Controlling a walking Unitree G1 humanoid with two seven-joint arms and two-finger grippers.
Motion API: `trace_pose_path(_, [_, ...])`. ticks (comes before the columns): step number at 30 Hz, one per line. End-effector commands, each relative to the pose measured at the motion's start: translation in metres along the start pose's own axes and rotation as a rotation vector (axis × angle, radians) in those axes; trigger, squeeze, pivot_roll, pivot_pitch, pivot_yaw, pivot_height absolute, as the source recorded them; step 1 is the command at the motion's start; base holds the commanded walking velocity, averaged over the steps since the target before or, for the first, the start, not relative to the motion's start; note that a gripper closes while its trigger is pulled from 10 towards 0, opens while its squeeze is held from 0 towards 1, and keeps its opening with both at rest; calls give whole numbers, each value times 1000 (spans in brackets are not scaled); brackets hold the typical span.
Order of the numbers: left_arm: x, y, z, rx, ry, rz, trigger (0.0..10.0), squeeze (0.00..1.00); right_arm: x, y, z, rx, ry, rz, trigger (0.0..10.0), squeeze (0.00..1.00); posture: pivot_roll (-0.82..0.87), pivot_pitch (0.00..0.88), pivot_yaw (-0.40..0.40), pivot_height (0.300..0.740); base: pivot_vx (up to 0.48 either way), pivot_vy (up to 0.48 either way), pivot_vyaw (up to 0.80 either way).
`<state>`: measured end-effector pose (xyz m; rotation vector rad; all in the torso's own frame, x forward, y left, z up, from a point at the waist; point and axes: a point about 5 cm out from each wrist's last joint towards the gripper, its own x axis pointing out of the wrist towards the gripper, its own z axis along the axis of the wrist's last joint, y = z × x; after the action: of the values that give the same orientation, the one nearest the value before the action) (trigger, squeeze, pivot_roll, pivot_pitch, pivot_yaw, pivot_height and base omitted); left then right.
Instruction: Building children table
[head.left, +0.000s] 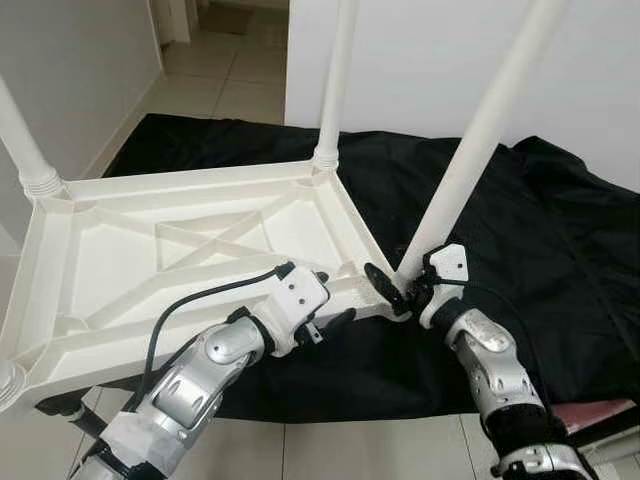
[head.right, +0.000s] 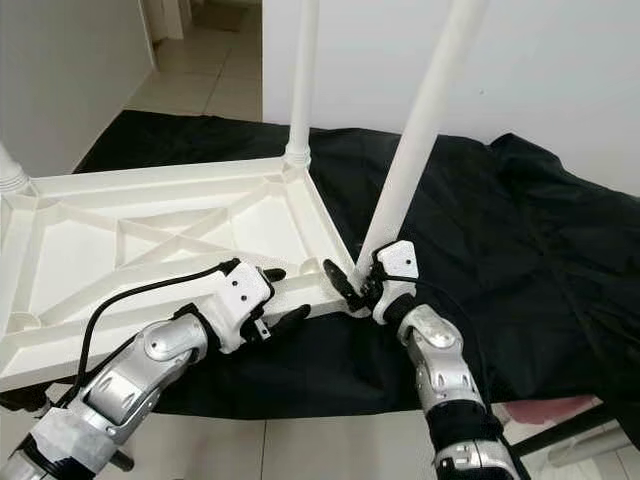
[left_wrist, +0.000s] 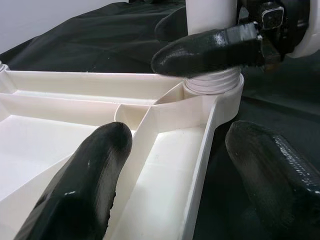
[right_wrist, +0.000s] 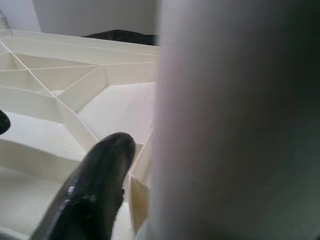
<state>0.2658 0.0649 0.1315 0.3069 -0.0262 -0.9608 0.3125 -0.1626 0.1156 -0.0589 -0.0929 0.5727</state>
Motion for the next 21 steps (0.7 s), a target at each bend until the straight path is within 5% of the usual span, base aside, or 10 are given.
trace_pose_path(1, [0, -4, 3, 3, -8, -95, 10000, 0, -1, 3, -8, 11, 29, 32, 0, 0, 65, 0, -81, 740, 0, 0, 0])
trace_pose_path(9, [1, -3, 3, 2, -9, -90, 10000, 0, -4, 7, -14, 30, 35, 47, 0, 0, 65, 0, -80, 740, 0, 0, 0])
trace_pose_path(10, [0, -3, 3, 3, -9, -90, 10000, 0, -5, 8, -16, 48, 36, 39, 3765, 0, 64, 0, -79, 740, 0, 0, 0])
trace_pose_path(11, [0, -3, 3, 3, -9, -90, 10000, 0, -5, 8, -16, 48, 36, 39, 3765, 0, 64, 0, -79, 740, 0, 0, 0])
trace_pose_path(12, [0, -3, 3, 4, -8, -91, 10000, 0, -6, 9, -16, 55, 35, 36, 8314, 0, 62, 0, -77, 740, 0, 0, 0])
trace_pose_path(13, [1, -3, 2, 4, -6, -92, 10000, 0, -6, 9, -17, 69, 29, 30, 10000, 0, 62, 0, -77, 740, 0, 0, 0])
trace_pose_path(21, [2, -3, 0, 0, -2, -92, 10000, 0, -3, 6, -14, 70, 19, -100, 10000, 0, 59, 0, -76, 740, 0, 0, 0])
